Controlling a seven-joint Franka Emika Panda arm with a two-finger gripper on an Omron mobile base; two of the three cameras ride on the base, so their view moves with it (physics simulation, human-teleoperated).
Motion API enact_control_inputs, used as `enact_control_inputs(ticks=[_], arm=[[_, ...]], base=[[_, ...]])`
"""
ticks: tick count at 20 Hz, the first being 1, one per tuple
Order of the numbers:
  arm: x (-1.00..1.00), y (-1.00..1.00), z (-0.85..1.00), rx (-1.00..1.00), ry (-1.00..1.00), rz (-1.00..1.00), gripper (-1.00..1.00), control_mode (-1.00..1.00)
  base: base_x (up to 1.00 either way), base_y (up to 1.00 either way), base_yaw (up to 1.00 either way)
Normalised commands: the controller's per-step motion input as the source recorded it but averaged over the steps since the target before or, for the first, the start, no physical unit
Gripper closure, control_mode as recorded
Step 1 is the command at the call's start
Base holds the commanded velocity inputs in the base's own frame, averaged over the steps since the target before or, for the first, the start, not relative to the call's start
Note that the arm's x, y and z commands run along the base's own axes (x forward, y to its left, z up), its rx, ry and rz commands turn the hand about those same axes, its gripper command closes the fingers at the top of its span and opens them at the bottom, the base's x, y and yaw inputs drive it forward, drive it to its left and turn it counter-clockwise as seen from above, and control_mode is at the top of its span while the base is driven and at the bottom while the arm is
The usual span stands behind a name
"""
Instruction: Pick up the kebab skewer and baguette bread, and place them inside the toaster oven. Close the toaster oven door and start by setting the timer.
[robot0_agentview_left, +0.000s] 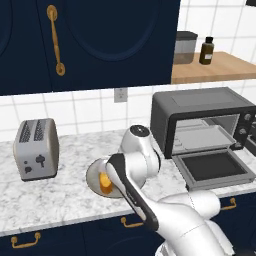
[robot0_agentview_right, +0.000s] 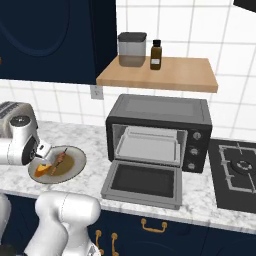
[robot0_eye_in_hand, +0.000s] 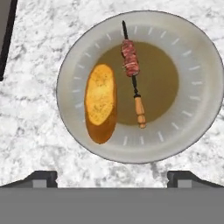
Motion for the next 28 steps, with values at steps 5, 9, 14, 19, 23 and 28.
enact_control_inputs(ticks=[5, 9, 14, 19, 23, 28], arm=[[0.53, 0.12, -0.45, -0.01, 0.22, -0.12, -1.0, -1.0], [0.39, 0.31, -0.49, 0.0, 0.24, -0.02, -1.0, -1.0], [0.39, 0.32, -0.29, -0.03, 0.18, -0.01, -1.0, -1.0], [0.4, 0.18, -0.25, -0.1, 0.08, -0.02, -1.0, -1.0], [0.35, 0.12, -0.35, -0.06, 0.02, -0.03, -1.0, -1.0], [0.07, 0.07, -0.35, -0.02, 0.01, -0.03, -1.0, -1.0]], base=[[0.0, 0.0, 0.0], [0.0, 0.0, 0.0], [0.0, 0.0, 0.0], [0.0, 0.0, 0.0], [0.0, 0.0, 0.0], [0.0, 0.0, 0.0]])
